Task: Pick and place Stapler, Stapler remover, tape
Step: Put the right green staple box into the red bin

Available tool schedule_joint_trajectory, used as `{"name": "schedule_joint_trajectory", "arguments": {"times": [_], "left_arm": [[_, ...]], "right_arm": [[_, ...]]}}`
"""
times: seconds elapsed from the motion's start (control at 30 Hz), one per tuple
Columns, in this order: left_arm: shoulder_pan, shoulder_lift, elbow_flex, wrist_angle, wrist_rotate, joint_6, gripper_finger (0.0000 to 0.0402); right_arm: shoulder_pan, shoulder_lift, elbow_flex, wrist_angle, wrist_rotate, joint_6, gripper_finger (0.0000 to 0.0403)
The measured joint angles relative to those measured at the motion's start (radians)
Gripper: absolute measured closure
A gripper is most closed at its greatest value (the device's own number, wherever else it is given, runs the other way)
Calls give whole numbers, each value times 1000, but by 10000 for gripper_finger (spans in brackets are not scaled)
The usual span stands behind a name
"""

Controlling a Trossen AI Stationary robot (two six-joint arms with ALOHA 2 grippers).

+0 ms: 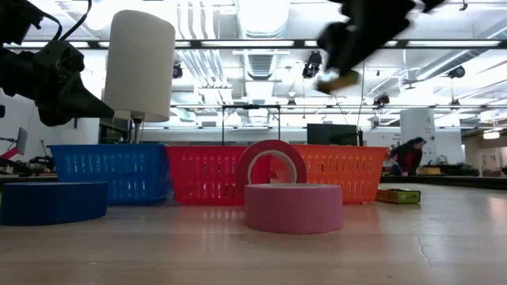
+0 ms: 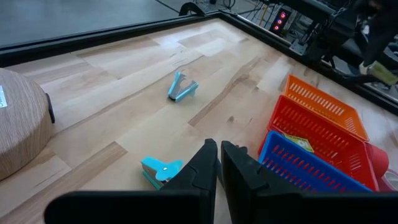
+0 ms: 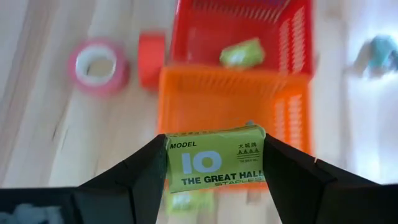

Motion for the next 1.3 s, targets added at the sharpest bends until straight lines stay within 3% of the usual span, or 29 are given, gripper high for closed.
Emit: {"name": "schedule_joint_trajectory", "arguments": {"times": [0.57, 0.73, 1.0, 1.3], "left_arm": [[0, 0, 0, 0, 0, 0, 376], [0, 0, 0, 0, 0, 0, 376], [0, 0, 0, 0, 0, 0, 376], [0, 0, 0, 0, 0, 0, 376]], "right_arm": [[-131, 441, 403, 27, -9, -268, 166], [-137, 547, 481, -45, -59, -330, 163], [-137, 626, 523, -127, -61, -414, 171], [-137, 624, 521, -118, -61, -461, 149]]}}
